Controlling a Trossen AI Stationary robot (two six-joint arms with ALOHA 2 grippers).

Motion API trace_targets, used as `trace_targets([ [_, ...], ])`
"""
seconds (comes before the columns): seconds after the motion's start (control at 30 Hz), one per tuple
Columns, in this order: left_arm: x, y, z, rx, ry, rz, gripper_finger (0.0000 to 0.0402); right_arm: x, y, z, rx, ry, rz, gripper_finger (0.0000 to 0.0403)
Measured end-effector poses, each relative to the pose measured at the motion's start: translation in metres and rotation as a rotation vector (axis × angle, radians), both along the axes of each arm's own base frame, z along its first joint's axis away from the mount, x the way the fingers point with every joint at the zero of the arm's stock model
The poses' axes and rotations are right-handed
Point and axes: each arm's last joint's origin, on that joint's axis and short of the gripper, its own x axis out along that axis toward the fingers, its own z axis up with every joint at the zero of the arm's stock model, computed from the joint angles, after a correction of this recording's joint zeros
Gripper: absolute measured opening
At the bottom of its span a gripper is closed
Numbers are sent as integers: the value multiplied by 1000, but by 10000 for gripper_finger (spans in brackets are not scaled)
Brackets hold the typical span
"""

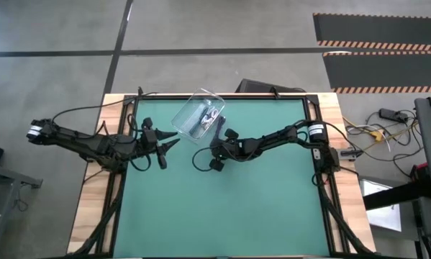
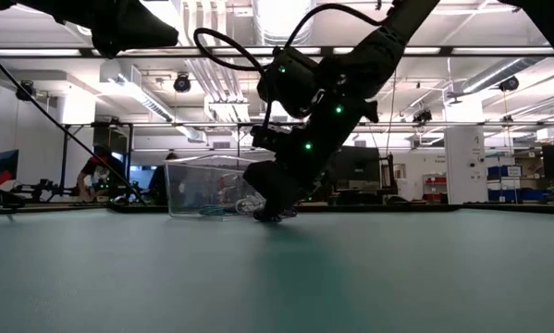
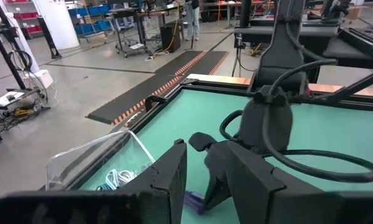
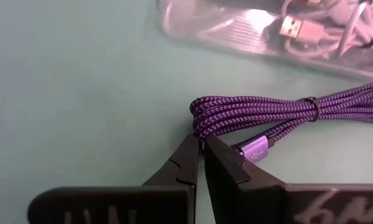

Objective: Pick and place USB-C Cables
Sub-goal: Put the violet USB cable into the transparent bin

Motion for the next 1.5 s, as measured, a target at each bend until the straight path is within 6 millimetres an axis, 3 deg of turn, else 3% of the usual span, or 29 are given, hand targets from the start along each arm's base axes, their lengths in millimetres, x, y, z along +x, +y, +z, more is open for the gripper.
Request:
trace_targets([
  [0.17, 0, 0, 0, 0, 1, 0, 93, -13, 14, 14, 34, 102, 32, 9],
  [0.47, 0, 0, 0, -1, 1, -5, 93, -57, 45, 39, 96, 408, 72, 9],
  [0.8, 0, 0, 0, -2, 0, -4, 92, -59, 60, 40, 100, 397, 80, 13],
  [1.2, 0, -1, 0, -7, 1, -29, 93, -60, 60, 40, 129, 383, 13, 109],
  [1.5, 0, -1, -1, -7, 2, -30, 93, -67, 47, 48, 202, 365, -195, 165],
])
